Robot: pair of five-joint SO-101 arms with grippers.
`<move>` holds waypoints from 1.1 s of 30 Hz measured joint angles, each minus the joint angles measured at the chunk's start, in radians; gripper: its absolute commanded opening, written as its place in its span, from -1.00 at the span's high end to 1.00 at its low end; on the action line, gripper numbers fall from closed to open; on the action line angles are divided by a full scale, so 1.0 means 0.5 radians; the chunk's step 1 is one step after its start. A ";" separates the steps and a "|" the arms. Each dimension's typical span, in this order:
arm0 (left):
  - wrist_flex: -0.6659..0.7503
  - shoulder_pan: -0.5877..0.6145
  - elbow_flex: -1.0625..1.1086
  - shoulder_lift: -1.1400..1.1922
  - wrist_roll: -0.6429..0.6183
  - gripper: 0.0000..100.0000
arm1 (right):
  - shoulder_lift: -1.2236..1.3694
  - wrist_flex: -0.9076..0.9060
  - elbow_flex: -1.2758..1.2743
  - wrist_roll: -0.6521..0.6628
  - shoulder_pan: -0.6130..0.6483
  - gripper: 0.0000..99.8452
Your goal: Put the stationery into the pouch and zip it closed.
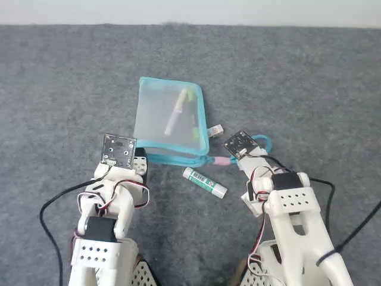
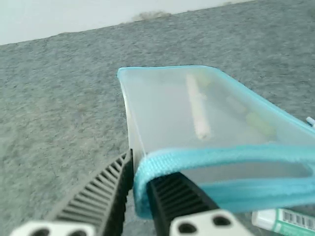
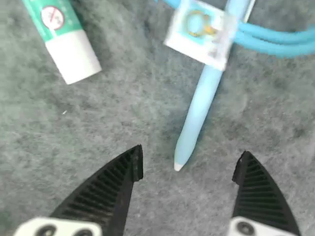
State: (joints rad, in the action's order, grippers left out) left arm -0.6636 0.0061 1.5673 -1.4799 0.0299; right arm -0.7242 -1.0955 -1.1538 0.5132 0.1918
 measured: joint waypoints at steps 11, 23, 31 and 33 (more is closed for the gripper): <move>-0.018 -0.006 0.000 0.000 0.000 0.98 | 0.000 0.537 -0.338 0.006 0.009 0.53; -0.018 -0.021 0.000 0.000 0.000 0.98 | 0.000 0.540 -0.344 -0.068 -0.110 0.45; -0.018 -0.021 0.000 0.000 0.000 0.98 | 0.000 0.540 -0.344 -0.074 -0.144 0.52; -0.018 -0.021 0.000 0.000 0.000 0.98 | 0.000 0.540 -0.344 -0.074 -0.144 0.71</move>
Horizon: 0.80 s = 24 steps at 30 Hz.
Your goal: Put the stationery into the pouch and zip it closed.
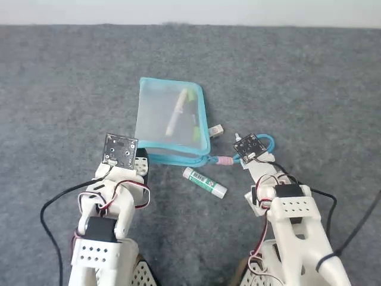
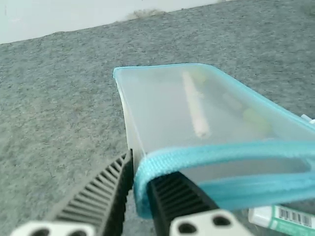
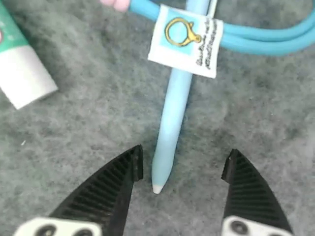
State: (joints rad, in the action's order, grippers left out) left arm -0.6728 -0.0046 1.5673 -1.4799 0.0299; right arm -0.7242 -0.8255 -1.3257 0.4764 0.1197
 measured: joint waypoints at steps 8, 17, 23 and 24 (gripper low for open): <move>0.000 0.000 0.000 0.000 0.000 0.98 | 0.000 0.006 0.000 -0.037 0.000 0.49; 0.000 0.000 0.000 0.000 0.000 0.98 | 0.000 0.006 0.000 -0.043 0.000 0.92; 0.000 0.000 0.000 0.000 0.000 0.98 | -0.009 -0.003 0.000 -0.049 -0.028 0.70; 0.000 0.000 0.000 0.000 0.000 0.98 | -0.009 -0.009 0.000 -0.052 -0.028 0.74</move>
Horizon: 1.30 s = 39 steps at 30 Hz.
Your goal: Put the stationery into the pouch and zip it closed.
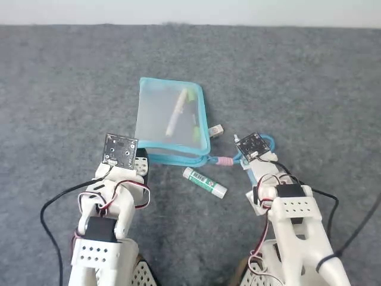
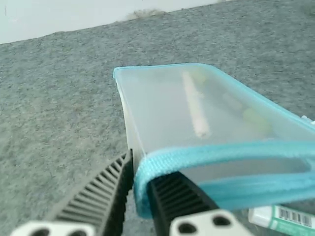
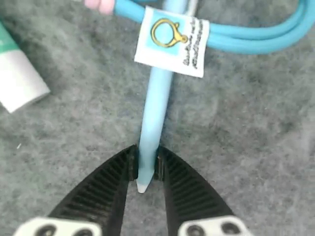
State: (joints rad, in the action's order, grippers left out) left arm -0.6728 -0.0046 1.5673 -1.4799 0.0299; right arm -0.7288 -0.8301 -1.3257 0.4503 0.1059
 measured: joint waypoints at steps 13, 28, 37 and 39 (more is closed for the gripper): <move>0.000 0.000 0.000 0.000 0.000 0.98 | -0.003 -0.147 0.006 -0.058 0.015 0.60; 0.000 0.000 0.000 0.000 0.000 0.98 | 0.325 -0.497 0.374 -0.074 0.015 0.64; 0.000 0.000 0.000 0.000 0.000 0.98 | 0.994 -0.479 0.875 -0.190 0.055 0.85; 0.000 0.000 0.000 0.000 0.000 0.98 | 1.068 -0.470 0.899 -0.196 0.058 1.00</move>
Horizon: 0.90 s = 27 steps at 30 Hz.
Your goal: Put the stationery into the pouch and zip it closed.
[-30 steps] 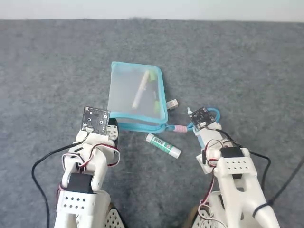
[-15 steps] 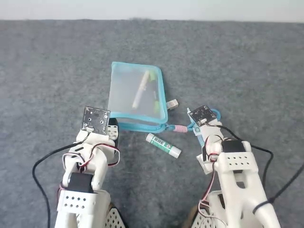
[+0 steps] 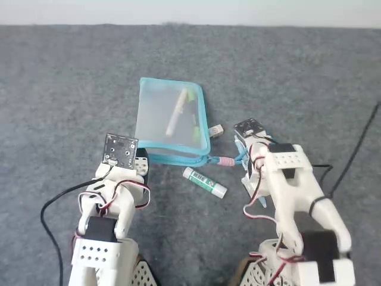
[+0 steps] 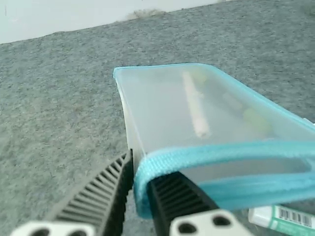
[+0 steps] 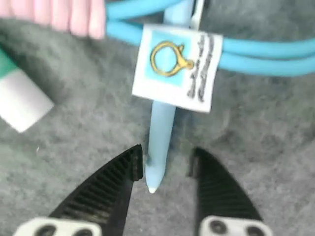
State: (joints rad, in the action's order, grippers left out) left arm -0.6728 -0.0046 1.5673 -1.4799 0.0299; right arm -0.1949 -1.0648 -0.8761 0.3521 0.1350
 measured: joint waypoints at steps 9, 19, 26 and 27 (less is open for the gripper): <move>0.000 0.000 0.000 0.000 0.000 0.98 | 0.015 0.055 0.006 -0.003 -0.009 0.99; 0.000 0.000 0.000 0.000 0.000 0.98 | -0.150 -0.003 0.006 0.000 -0.381 0.99; 0.000 0.000 0.000 0.000 0.000 0.98 | -0.798 -0.187 0.006 -0.006 -0.807 0.99; 0.000 0.000 0.000 0.000 0.000 0.98 | -0.868 -0.212 0.006 -0.006 -0.856 0.99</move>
State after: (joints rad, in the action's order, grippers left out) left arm -0.6728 -0.0046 1.5673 -1.4799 0.0299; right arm -0.6291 -1.1707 -0.8730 0.3491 -0.2931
